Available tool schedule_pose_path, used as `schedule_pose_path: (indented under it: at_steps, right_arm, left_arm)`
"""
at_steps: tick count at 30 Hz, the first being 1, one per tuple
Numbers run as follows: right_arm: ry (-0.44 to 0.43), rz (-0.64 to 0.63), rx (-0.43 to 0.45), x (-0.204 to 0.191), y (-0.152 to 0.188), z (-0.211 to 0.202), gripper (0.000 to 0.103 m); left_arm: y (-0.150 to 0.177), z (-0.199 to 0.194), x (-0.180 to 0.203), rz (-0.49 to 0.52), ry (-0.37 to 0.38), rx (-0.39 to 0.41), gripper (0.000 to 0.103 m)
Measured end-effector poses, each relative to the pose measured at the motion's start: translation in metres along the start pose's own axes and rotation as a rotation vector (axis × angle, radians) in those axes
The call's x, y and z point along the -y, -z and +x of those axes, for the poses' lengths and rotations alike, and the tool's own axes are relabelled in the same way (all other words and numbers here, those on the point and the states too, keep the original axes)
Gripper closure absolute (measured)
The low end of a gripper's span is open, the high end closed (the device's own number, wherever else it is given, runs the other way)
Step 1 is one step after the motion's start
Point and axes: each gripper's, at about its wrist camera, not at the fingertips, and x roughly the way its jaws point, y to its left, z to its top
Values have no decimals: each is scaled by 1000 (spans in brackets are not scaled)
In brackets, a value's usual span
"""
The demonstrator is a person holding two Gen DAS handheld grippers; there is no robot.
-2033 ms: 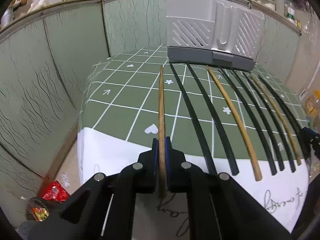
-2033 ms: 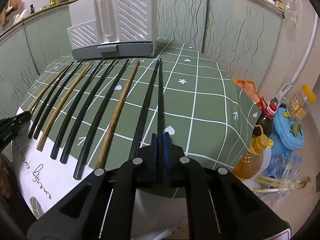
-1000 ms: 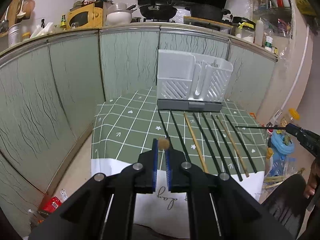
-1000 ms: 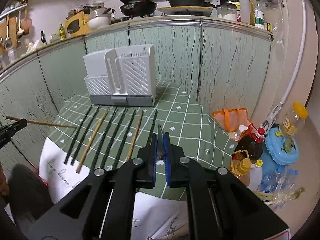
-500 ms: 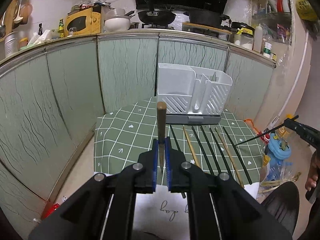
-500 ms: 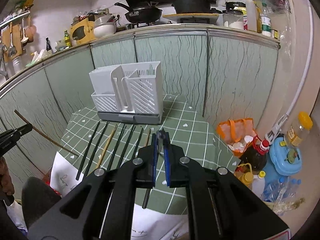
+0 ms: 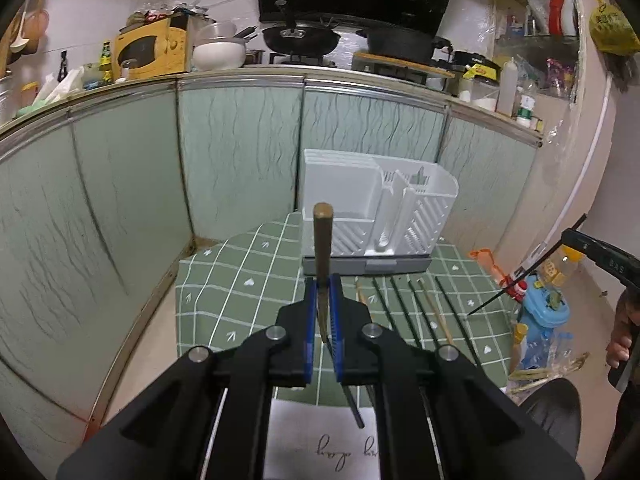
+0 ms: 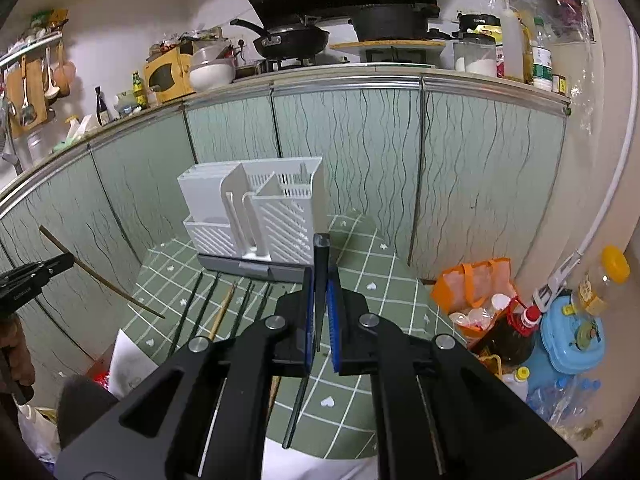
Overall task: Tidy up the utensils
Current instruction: 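Lift the wooden chopstick with the left tool while the right tool lifts a black chopstick, then open both tools over the utensil holder to drop the chopsticks in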
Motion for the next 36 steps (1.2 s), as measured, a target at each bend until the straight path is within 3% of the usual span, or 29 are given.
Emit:
schedule_pose_path:
  at_steps: [18, 29, 36]
  right_arm:
    - [-109, -52, 31, 5, -75, 6, 97]
    - [-150, -87, 118, 1, -147, -2, 97]
    - [-164, -105, 138, 4, -178, 16, 97]
  left_arm:
    - [-89, 17, 34, 100, 235, 55, 95]
    - [-154, 35, 70, 184, 279, 74, 95]
    - [-181, 59, 84, 199, 318, 72, 95]
